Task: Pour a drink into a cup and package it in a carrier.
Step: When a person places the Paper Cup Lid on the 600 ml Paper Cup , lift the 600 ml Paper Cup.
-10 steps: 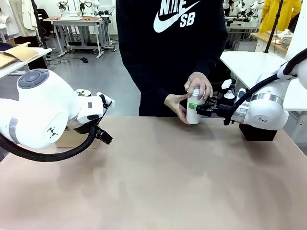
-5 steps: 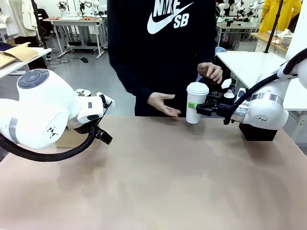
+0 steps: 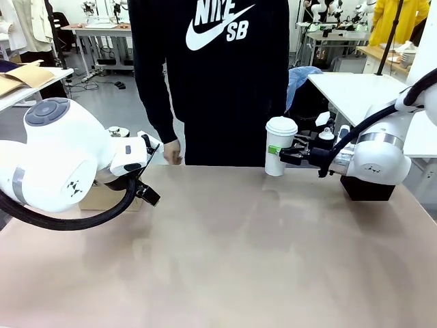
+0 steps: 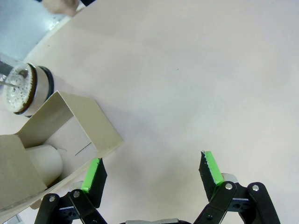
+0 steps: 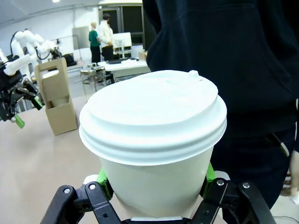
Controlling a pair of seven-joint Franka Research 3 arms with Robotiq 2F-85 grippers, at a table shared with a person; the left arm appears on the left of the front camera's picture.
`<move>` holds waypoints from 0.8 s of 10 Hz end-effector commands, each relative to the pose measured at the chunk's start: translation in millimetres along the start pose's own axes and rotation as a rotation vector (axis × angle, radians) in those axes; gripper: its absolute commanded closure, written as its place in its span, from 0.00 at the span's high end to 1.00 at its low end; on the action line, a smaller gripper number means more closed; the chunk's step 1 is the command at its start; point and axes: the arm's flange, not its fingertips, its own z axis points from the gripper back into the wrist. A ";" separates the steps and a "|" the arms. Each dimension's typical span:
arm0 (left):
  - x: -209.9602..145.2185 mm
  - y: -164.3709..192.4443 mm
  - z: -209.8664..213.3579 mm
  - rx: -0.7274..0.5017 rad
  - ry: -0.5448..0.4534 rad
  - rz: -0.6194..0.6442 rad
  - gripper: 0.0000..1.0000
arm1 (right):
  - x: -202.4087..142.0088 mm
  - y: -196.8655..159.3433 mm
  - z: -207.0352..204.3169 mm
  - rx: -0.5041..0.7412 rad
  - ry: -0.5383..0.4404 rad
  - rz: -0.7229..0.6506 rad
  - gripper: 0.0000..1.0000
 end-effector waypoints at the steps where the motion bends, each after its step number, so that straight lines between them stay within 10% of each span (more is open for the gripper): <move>1: -0.2 0.7 0.3 -0.002 -0.001 0.002 1.00 | 6.4 1.1 -3.5 -0.010 -0.020 0.009 0.81; 8: -0.2 0.7 0.3 -0.002 -0.001 0.002 1.00 | 6.4 1.1 -3.5 -0.010 -0.020 0.009 0.81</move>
